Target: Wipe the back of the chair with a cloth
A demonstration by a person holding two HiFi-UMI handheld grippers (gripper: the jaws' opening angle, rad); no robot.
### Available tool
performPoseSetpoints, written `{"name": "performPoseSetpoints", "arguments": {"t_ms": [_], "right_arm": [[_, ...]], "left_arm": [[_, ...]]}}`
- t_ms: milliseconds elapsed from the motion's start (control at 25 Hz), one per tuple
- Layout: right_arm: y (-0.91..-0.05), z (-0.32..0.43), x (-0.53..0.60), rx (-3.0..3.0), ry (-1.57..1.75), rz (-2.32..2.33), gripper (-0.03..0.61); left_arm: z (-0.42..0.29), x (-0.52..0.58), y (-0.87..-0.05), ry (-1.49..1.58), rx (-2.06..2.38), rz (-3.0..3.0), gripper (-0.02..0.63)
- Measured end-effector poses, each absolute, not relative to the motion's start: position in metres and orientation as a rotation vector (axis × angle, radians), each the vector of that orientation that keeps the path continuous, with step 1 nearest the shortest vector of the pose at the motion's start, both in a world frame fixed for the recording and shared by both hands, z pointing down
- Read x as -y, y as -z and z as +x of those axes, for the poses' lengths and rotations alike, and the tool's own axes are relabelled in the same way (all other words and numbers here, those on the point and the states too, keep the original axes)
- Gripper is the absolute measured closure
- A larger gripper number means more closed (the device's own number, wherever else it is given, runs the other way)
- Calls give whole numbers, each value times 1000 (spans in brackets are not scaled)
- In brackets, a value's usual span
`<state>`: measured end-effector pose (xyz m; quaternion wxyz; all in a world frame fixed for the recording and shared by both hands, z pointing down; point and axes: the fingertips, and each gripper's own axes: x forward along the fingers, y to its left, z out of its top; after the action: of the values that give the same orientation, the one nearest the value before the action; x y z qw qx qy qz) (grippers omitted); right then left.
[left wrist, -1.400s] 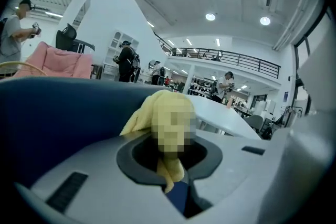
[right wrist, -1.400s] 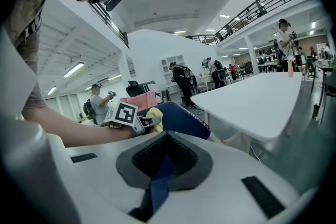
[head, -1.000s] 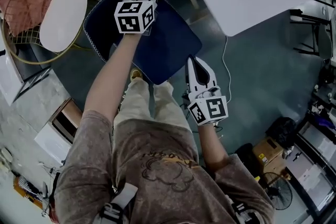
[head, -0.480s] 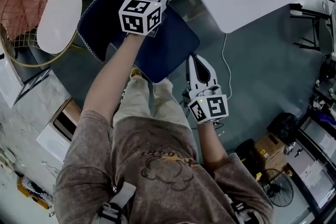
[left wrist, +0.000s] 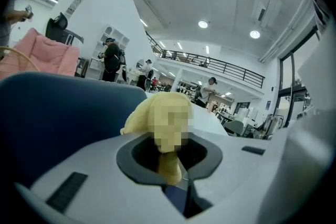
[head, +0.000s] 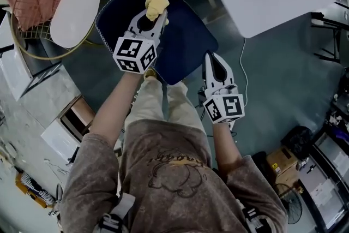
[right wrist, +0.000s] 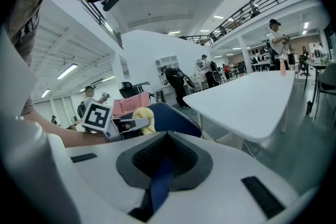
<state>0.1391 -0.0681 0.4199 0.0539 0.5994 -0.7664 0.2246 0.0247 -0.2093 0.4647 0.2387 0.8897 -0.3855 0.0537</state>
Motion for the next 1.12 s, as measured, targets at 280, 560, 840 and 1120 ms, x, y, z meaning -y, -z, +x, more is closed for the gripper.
{"name": "performPoseSetpoints", "arguments": {"t_ms": [280,560,840,1120], "right_arm": [[-420,117,74,2384,-679,1740,554],[-420,95,81,2429,-665,1665,554],[-424,86,81,2433,-665,1636,554],[-432,92,71,2410,-676,1639,554]], "left_arm": [[-34,163,-466,-146,1186,2341,546],[-82,124,-478,-217,1321,2280,546],[-115,113,-515,-307,1496,2189,546],[-118,127,-546,-397,1557,2170,546]]}}
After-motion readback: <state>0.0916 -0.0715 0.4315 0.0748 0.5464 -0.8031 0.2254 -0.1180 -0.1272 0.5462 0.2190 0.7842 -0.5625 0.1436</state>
